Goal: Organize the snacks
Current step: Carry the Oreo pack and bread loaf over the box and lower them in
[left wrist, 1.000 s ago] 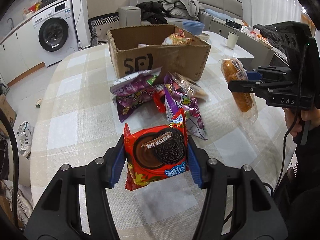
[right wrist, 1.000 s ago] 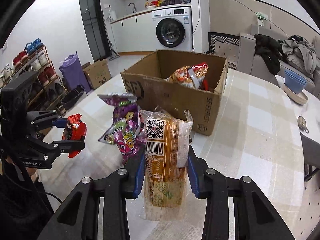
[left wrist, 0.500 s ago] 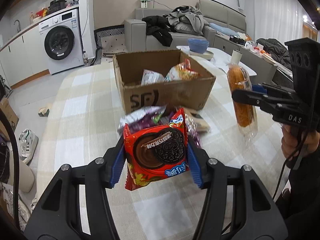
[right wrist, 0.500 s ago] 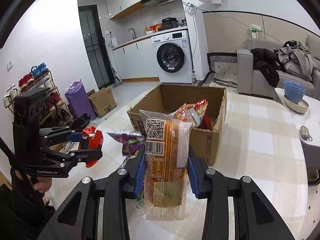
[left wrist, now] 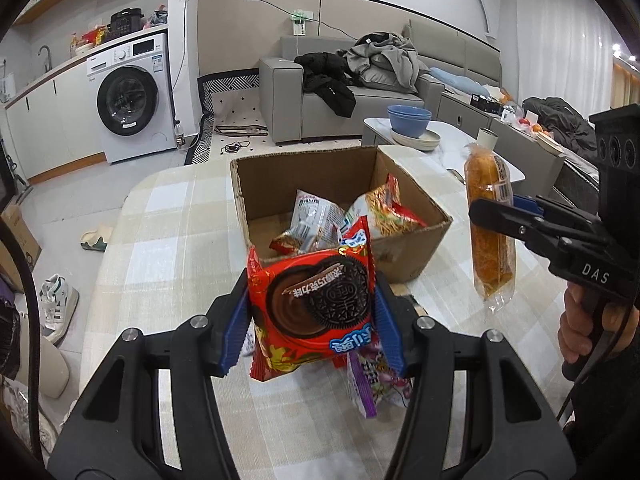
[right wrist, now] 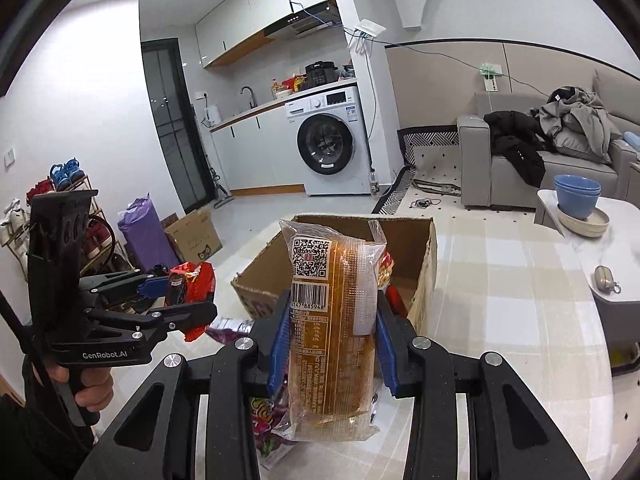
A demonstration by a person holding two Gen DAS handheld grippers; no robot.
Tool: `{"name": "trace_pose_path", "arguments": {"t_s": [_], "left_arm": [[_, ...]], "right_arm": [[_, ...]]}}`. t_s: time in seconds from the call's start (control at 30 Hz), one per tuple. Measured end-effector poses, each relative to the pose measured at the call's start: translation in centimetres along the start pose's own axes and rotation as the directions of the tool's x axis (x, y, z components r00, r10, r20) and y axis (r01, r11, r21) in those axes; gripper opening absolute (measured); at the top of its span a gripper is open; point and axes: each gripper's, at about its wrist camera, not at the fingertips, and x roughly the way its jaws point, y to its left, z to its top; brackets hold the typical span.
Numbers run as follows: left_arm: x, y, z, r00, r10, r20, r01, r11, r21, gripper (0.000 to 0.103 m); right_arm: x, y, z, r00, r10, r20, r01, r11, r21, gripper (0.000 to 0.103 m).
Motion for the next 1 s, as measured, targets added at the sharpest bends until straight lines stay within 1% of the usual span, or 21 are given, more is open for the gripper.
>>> {"name": "trace_pose_path", "arguments": {"t_s": [0.23,0.33,0.47,0.67,0.9,1.0], "left_arm": [[1.0,0.3,2.5,0.999,0.026,0.037,-0.026,1.000,-0.016,0.053],[1.6,0.4,3.4,0.998,0.043,0.049,-0.042,0.999,-0.018,0.053],[2.9,1.0,4.3,0.998,0.048,0.050,-0.046,0.998,-0.034,0.053],[5.1,1.3,4.8,0.997,0.063,0.051,-0.061,0.997,-0.038,0.053],[8.0,1.0,4.7,0.995,0.089,0.055,-0.088,0.996,-0.015,0.053],[9.5,1.2,4.9,0.993,0.104,0.049,-0.104,0.995,-0.014,0.053]], "right_arm": [[0.3,-0.2,1.8,0.997,-0.014,0.077,0.014,1.000,-0.001,0.038],[0.3,-0.5,2.6,0.991,-0.026,0.131,0.026,1.000,0.004,0.038],[0.8,-0.7,3.2,0.982,-0.050,0.184,0.053,0.999,-0.012,0.038],[2.9,-1.9,3.6,0.977,-0.078,0.198,0.081,0.997,-0.005,0.038],[5.1,-2.3,3.9,0.966,-0.126,0.225,0.132,0.991,-0.013,0.038],[6.2,-2.6,3.7,0.969,-0.132,0.210,0.138,0.990,-0.014,0.038]]}}
